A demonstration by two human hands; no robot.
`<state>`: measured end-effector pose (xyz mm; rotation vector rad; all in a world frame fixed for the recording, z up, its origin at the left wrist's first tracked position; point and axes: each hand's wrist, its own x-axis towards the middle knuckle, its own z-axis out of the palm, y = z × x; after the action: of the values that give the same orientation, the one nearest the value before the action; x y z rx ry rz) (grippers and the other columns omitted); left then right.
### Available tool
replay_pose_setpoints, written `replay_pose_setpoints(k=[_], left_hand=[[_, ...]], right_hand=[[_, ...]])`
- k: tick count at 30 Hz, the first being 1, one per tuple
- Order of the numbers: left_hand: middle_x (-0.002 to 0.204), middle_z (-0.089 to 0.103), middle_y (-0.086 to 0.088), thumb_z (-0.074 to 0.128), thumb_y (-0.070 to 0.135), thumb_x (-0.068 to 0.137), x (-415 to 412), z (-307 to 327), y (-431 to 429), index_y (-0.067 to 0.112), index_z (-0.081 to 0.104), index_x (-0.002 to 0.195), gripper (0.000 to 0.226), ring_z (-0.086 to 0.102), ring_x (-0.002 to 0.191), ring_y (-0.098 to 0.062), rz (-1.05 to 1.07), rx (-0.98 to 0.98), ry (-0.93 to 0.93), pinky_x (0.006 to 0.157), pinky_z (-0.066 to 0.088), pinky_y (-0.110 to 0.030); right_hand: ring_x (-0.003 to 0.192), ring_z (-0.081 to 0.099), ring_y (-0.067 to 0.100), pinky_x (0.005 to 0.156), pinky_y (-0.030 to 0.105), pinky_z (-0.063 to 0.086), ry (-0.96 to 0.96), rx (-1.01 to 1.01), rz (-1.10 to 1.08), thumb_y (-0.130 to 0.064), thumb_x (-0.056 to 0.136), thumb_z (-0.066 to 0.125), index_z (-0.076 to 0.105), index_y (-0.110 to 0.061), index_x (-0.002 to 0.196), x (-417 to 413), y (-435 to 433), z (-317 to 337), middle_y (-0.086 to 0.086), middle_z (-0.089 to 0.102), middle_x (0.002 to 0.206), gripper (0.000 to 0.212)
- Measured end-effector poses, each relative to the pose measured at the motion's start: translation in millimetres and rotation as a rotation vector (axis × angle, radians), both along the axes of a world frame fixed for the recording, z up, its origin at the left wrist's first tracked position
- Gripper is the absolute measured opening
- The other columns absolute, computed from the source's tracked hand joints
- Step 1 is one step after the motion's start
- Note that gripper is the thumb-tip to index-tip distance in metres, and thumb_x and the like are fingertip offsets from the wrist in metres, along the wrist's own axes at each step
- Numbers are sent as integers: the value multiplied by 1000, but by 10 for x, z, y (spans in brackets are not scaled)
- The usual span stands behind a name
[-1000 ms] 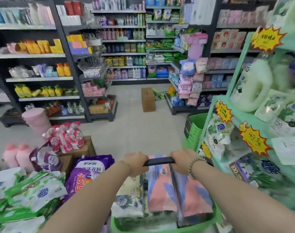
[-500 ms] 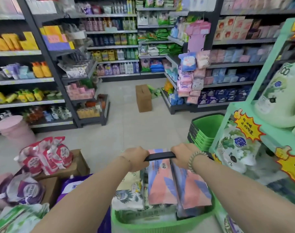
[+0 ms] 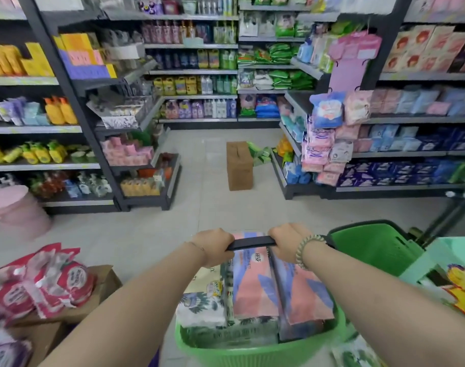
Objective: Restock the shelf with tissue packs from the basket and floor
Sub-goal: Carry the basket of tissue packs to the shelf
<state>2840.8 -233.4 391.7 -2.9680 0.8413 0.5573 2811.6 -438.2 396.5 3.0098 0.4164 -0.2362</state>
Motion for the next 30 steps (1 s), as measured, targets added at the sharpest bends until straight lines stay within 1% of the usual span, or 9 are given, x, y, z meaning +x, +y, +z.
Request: replay_pose_setpoints(k=[2, 5, 8, 12, 16, 19, 23, 26, 30], left_hand=[[82, 51, -4, 45, 27, 94, 365, 5, -42, 16, 50, 88, 14, 52, 72, -25, 19, -6, 7, 58, 39, -28], [81, 52, -5, 45, 25, 93, 893, 19, -83, 13, 55, 92, 15, 51, 68, -25, 27, -16, 2, 55, 38, -27], [78, 51, -4, 44, 24, 93, 1494, 4, -104, 15, 53, 89, 13, 50, 65, -23, 22, -24, -12, 50, 36, -27], [77, 50, -3, 44, 24, 92, 2338, -18, -117, 16, 52, 88, 11, 51, 67, -24, -13, -15, -27, 55, 40, -28], [77, 47, -1, 45, 24, 93, 3243, -1, -114, 18, 52, 89, 10, 51, 69, -24, -65, 7, -11, 58, 40, -30], [83, 50, -4, 45, 24, 93, 3917, 27, -105, 18, 52, 91, 9, 51, 72, -25, -109, 34, -28, 60, 40, -30], [85, 54, -4, 45, 26, 93, 4655, 79, -99, 17, 53, 92, 12, 53, 73, -26, -158, 53, -50, 60, 40, -29], [82, 52, -2, 45, 26, 94, 5136, 82, -121, 17, 53, 92, 12, 52, 71, -24, -178, 63, -49, 56, 40, -29], [73, 46, 2, 47, 25, 94, 5787, 25, -194, 15, 57, 96, 14, 51, 70, -23, -188, 71, -46, 58, 40, -29]], right_hand=[[94, 61, 32, 72, 30, 43, -10, -7, 11, -25, 87, 45, 55, -22, 90, 390, -44, 30, 9, 65, 101, 10], [95, 62, 31, 71, 29, 41, -45, -34, 29, -26, 87, 45, 58, -18, 97, 946, -90, 55, 9, 65, 102, 18], [90, 63, 31, 69, 30, 43, -63, -50, 46, -27, 88, 43, 57, -19, 95, 1561, -118, 55, 8, 66, 97, 17], [89, 63, 29, 67, 31, 41, -68, -79, 26, -30, 90, 42, 53, -21, 93, 2326, -127, 21, 6, 66, 96, 14], [90, 62, 29, 65, 28, 36, -45, -86, -14, -30, 90, 43, 47, -23, 87, 3093, -78, 41, 6, 66, 97, 8], [92, 62, 29, 65, 28, 35, -43, -76, -54, -29, 91, 42, 49, -23, 89, 3681, -37, 49, 6, 66, 99, 10], [93, 61, 29, 69, 30, 40, -75, -55, -96, -31, 92, 42, 56, -19, 96, 4328, -30, 52, 8, 66, 100, 20], [92, 62, 30, 70, 30, 43, -82, -33, -109, -29, 91, 43, 58, -18, 96, 4760, -44, 22, 8, 66, 99, 19], [91, 63, 31, 66, 28, 38, -74, -3, -122, -28, 90, 44, 58, -17, 98, 5369, -117, -42, 9, 66, 98, 19]])
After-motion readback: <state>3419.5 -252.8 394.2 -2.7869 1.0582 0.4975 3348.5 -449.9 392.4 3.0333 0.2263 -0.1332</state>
